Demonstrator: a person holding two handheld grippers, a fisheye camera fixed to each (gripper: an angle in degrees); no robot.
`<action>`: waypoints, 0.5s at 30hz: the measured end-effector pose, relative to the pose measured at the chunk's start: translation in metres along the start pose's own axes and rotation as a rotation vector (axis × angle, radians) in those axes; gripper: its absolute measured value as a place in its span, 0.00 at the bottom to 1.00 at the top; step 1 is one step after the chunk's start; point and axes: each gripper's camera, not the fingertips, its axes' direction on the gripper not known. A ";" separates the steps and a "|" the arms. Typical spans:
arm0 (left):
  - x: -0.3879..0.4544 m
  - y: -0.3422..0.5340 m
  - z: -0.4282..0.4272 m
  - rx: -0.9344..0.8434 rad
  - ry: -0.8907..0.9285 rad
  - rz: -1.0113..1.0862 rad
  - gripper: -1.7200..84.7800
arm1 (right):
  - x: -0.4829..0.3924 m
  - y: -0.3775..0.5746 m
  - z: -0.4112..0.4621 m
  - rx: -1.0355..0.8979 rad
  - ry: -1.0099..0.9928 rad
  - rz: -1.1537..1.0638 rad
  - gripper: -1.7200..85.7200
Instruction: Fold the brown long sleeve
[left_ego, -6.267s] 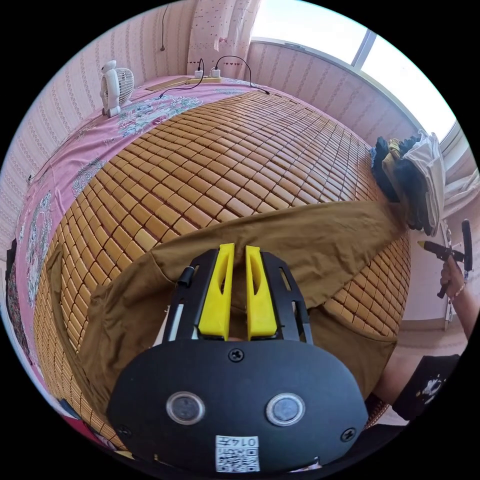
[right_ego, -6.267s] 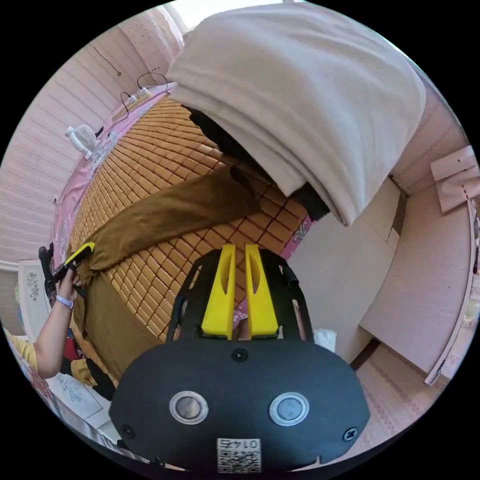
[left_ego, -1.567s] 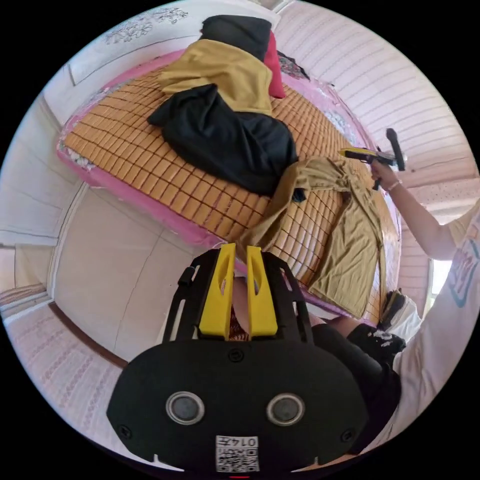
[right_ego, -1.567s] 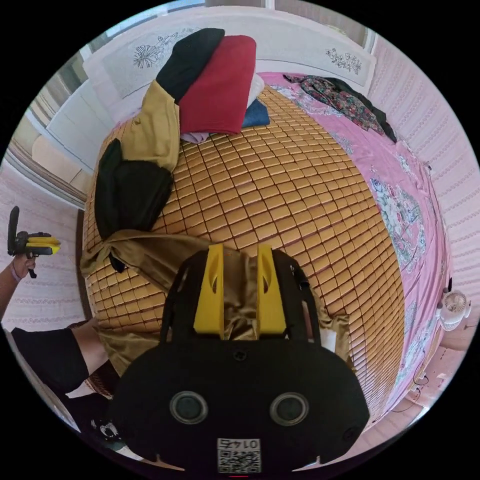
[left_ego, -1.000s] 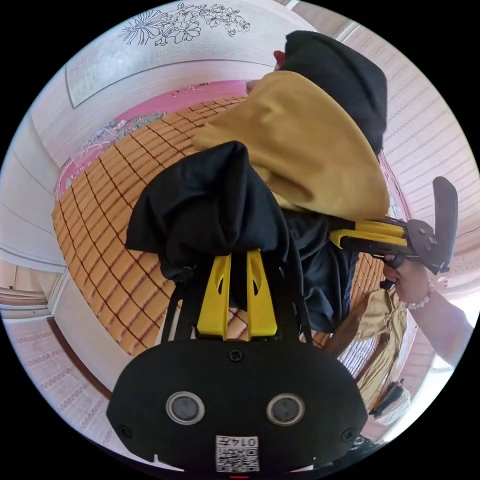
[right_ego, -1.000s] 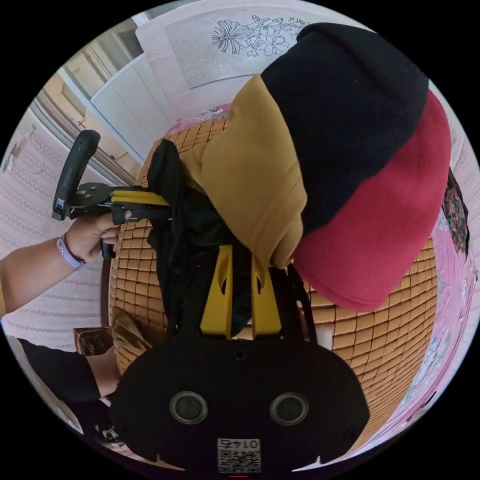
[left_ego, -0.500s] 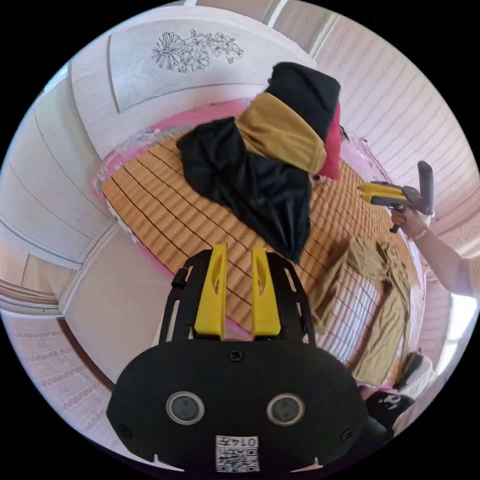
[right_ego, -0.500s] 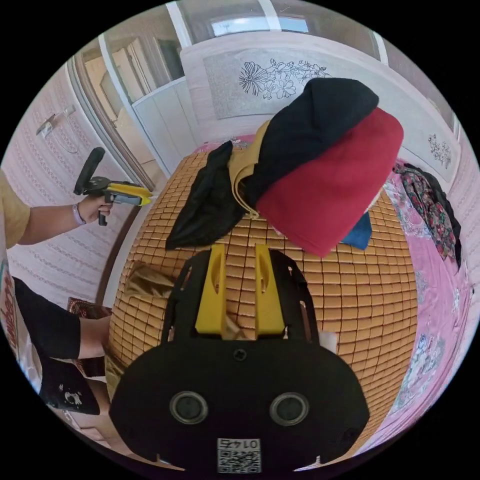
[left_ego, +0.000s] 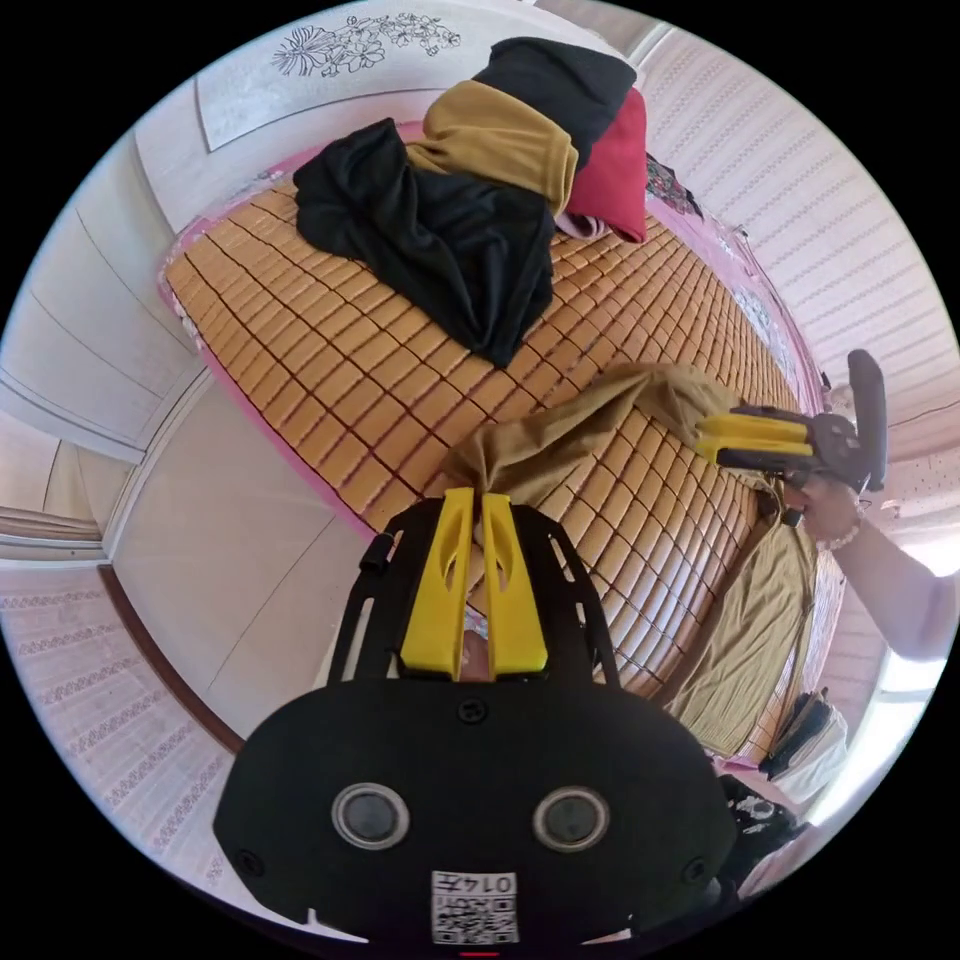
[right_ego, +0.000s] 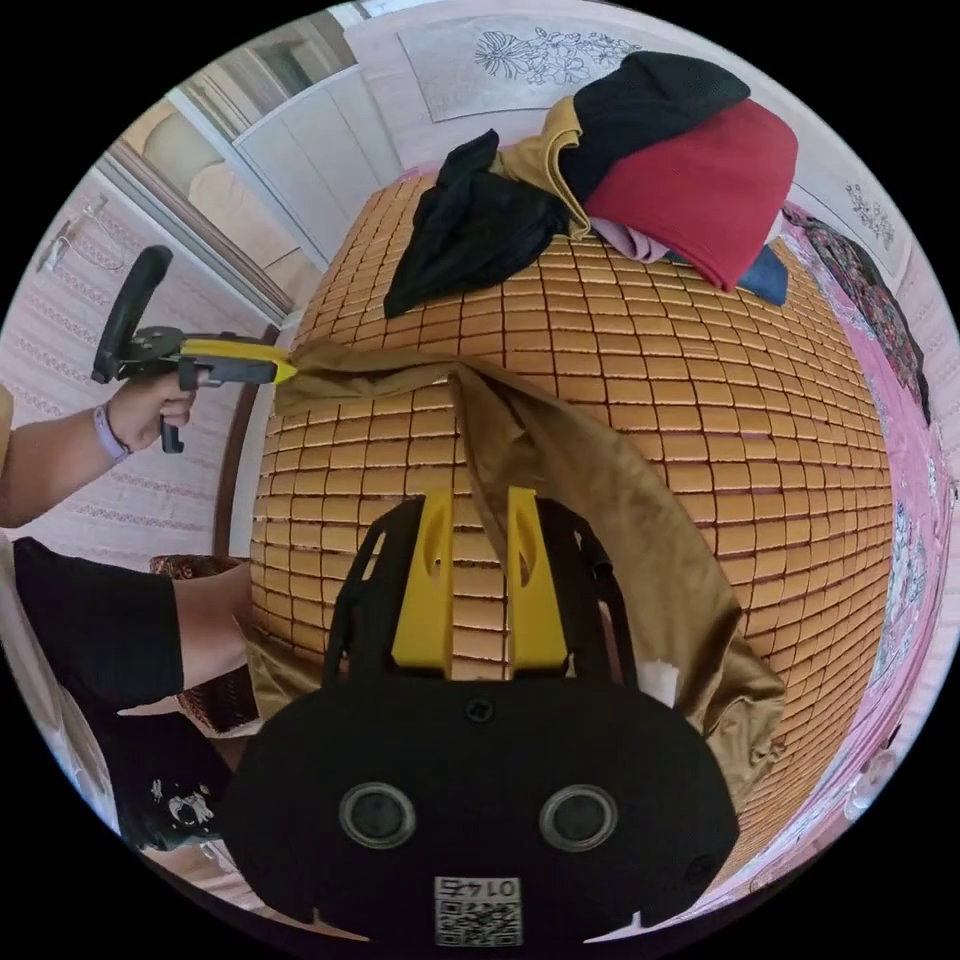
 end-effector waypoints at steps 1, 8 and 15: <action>-0.006 -0.004 -0.009 0.021 -0.001 0.004 0.01 | -0.005 0.000 0.007 -0.017 0.039 0.008 0.05; -0.033 -0.032 -0.069 0.179 -0.001 0.027 0.03 | -0.017 0.007 -0.016 0.012 -0.084 -0.051 0.04; -0.060 -0.024 -0.048 0.121 0.054 -0.158 0.08 | -0.004 0.020 -0.048 0.035 -0.020 0.002 0.10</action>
